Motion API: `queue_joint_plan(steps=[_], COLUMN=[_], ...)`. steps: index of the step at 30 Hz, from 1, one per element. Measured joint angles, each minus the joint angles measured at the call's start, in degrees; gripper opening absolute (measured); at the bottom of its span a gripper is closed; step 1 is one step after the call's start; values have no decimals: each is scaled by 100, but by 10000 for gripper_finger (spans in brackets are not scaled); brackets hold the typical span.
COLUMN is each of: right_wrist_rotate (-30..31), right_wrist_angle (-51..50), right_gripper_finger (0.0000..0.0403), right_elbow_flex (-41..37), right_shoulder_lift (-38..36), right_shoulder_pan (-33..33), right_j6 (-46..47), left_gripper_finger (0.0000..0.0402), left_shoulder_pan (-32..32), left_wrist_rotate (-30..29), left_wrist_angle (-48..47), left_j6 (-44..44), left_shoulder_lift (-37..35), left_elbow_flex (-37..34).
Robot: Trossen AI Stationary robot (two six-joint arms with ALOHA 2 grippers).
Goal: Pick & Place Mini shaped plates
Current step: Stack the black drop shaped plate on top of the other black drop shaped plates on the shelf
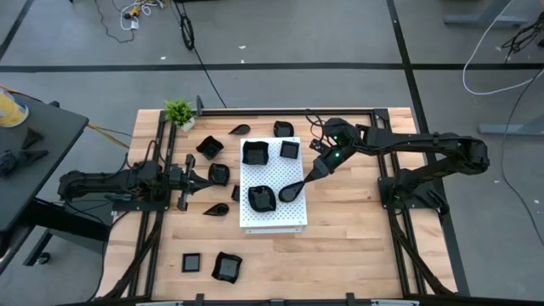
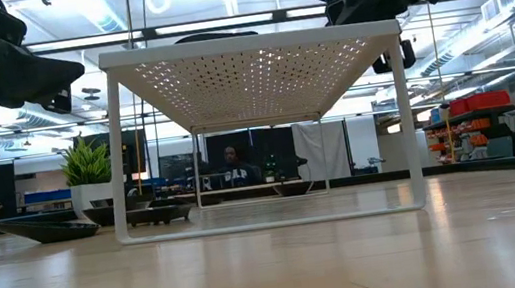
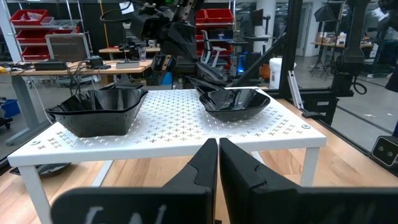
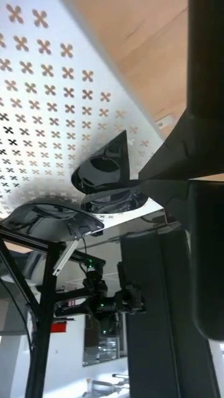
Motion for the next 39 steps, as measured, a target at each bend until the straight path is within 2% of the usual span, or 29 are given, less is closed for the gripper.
queue_joint_plan(steps=[19, 39], right_wrist_rotate=[10, 0], right_wrist_angle=[132, 104], right_gripper_finger=[4, 110], right_elbow_flex=[9, 9], right_shoulder_lift=[306, 198], right_shoulder_pan=[-26, -77], right_j6=[50, 153], left_gripper_finger=[21, 21], left_shoulder_pan=[-2, -2], left_wrist_rotate=[0, 0], left_wrist_angle=[0, 0], left_j6=[1, 2], left_shoulder_lift=[-1, -1], left_elbow_flex=[0, 0])
